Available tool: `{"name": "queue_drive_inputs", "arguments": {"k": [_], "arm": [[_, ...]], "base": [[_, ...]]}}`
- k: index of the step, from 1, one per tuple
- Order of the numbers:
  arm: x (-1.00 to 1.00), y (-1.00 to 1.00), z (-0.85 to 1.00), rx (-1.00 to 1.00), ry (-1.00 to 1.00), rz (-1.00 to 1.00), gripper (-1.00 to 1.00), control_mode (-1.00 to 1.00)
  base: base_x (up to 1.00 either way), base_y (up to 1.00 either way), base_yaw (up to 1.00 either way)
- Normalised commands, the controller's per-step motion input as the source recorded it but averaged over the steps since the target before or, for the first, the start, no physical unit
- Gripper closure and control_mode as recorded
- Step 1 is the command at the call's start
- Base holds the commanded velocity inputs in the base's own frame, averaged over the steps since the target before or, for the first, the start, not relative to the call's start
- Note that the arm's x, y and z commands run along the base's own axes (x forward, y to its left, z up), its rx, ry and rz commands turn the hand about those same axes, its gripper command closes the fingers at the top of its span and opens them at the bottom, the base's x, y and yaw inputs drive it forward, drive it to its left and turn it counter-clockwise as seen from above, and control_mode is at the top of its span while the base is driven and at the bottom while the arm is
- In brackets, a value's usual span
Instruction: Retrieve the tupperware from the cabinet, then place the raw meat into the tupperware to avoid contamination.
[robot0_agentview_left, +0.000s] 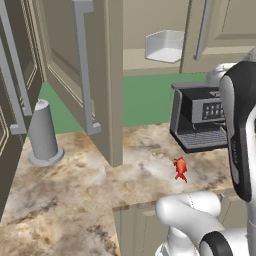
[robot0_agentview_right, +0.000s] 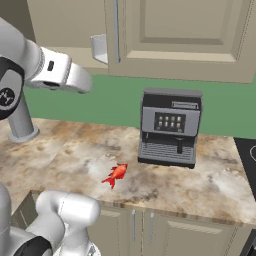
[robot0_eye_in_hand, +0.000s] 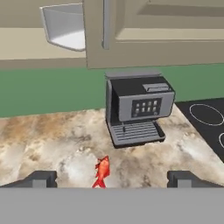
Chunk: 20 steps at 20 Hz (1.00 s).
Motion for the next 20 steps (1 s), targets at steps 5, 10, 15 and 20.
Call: {"name": "queue_drive_inputs", "arguments": {"k": [5, 10, 15, 20], "arm": [[0.29, 0.03, 0.0, 0.0, 0.0, 0.01, -1.0, -1.0], [0.37, -0.19, 0.21, 0.0, -0.01, 0.18, -1.0, -1.0], [0.18, -0.19, 0.19, 0.0, 0.0, 0.16, -1.0, -1.0], [0.42, -0.02, 0.04, 0.0, 0.0, 0.06, -1.0, -1.0]], "base": [[0.0, 0.0, 0.0], [0.0, 0.0, 0.0], [0.0, 0.0, 0.0], [0.0, 0.0, 0.0]]}}
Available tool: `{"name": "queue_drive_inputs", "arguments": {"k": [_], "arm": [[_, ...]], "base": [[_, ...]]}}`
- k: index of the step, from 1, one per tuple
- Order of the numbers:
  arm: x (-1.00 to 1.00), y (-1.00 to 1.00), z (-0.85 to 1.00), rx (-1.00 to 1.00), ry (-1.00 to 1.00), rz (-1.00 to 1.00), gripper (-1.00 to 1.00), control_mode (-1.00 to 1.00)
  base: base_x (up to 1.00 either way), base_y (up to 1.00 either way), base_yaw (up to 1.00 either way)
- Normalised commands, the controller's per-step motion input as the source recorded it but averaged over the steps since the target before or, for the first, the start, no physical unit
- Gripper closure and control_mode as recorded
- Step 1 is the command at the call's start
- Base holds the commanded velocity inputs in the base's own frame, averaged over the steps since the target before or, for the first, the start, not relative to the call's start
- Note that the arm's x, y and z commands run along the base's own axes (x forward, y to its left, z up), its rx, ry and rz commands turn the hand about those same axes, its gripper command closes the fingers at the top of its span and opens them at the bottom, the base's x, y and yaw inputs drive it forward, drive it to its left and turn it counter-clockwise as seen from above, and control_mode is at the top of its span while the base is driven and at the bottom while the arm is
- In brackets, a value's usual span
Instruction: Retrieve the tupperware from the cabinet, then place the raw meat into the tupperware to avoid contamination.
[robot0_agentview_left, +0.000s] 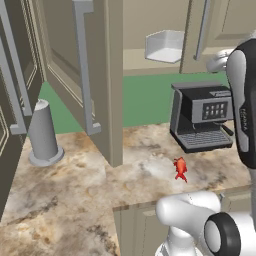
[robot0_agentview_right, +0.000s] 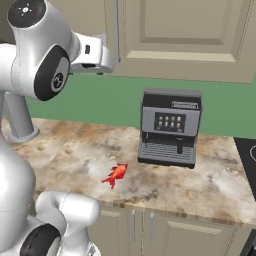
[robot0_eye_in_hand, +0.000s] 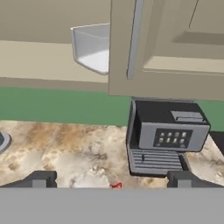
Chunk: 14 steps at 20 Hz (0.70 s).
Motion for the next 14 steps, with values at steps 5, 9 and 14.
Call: {"name": "queue_drive_inputs", "arguments": {"k": [5, 9, 14], "arm": [[0.37, 0.0, 0.3, -0.04, 0.0, 0.06, -1.0, -1.0], [0.43, -0.04, 0.27, -0.07, 0.0, 0.02, -1.0, -1.0], [0.5, -0.01, 0.06, -0.08, 0.0, 0.0, -1.0, -1.0]], "base": [[0.0, 0.0, 0.0], [0.0, 0.0, 0.0], [0.0, 0.0, 0.0]]}}
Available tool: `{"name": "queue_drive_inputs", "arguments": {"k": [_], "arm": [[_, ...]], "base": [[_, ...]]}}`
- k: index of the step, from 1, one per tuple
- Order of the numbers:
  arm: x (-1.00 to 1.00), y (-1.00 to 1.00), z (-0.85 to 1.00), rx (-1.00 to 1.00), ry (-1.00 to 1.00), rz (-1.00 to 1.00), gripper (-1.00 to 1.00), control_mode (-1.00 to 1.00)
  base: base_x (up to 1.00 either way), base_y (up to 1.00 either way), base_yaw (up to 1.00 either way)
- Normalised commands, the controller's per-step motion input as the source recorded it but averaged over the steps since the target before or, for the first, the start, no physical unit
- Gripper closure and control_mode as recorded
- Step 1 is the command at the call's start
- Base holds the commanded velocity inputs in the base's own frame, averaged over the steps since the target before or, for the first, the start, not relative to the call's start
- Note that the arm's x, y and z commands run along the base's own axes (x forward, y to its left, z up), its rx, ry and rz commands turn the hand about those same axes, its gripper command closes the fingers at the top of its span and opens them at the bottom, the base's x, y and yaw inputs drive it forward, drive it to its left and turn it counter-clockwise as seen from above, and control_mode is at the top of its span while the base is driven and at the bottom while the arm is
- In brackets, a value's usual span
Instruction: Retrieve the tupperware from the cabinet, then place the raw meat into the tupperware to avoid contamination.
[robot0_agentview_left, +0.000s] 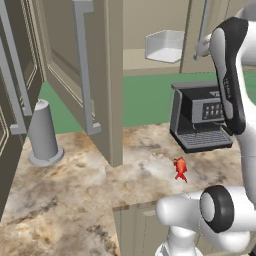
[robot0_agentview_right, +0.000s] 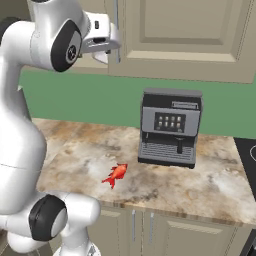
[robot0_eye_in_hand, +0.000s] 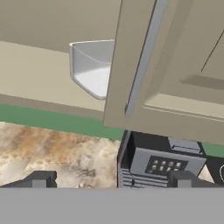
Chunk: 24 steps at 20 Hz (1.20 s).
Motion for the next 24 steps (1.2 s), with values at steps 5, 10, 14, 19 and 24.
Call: {"name": "queue_drive_inputs", "arguments": {"k": [5, 10, 14, 19, 24], "arm": [[0.68, -0.07, 0.0, -0.02, 0.01, 0.02, -1.0, -1.0], [0.7, -0.19, 0.0, 0.0, 0.02, 0.04, -1.0, -1.0], [0.57, -0.19, 0.0, -0.01, 0.0, 0.01, -1.0, -1.0], [0.51, -0.02, 0.0, -0.03, 0.0, 0.0, -1.0, -1.0], [0.5, 0.0, 0.0, -0.01, 0.0, 0.01, -1.0, -1.0]], "base": [[0.0, 0.0, 0.0], [0.0, 0.0, 0.0], [0.0, 0.0, 0.0], [0.0, 0.0, 0.0], [0.0, 0.0, 0.0]]}}
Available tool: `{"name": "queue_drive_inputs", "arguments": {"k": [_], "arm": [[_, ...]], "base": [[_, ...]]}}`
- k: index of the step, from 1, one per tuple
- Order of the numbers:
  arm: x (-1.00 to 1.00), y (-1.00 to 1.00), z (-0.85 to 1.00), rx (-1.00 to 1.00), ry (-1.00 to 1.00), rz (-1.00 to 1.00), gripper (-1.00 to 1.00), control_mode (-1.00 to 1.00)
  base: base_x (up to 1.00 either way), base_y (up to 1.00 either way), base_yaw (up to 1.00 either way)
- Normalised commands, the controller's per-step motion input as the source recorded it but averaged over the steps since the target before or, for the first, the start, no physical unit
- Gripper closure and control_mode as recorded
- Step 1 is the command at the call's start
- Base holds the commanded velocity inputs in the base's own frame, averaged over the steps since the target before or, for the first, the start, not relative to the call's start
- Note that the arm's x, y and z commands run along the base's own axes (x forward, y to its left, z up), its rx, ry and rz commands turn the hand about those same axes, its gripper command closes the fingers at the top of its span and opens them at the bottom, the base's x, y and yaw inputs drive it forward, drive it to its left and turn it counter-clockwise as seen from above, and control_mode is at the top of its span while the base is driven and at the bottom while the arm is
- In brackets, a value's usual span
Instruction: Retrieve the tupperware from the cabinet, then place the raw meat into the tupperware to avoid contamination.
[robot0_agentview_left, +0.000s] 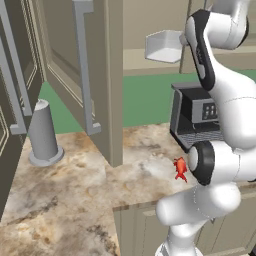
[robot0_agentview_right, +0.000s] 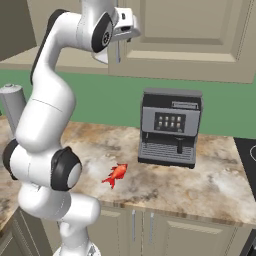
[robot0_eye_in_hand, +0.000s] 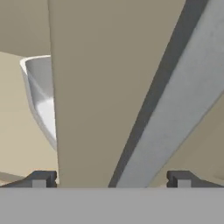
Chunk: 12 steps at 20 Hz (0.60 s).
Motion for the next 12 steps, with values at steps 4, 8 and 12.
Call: {"name": "queue_drive_inputs", "arguments": {"k": [4, 8, 12], "arm": [[0.46, 0.0, 0.0, 0.0, 0.0, 0.02, -1.0, -1.0], [0.48, 0.0, 0.0, 0.0, 0.0, 0.03, 1.0, -1.0], [0.26, 0.0, 0.0, 0.0, 0.0, 0.02, 1.0, -1.0]], "base": [[0.0, 0.0, 0.0], [0.0, 0.0, 0.0], [0.0, 0.0, 0.0]]}}
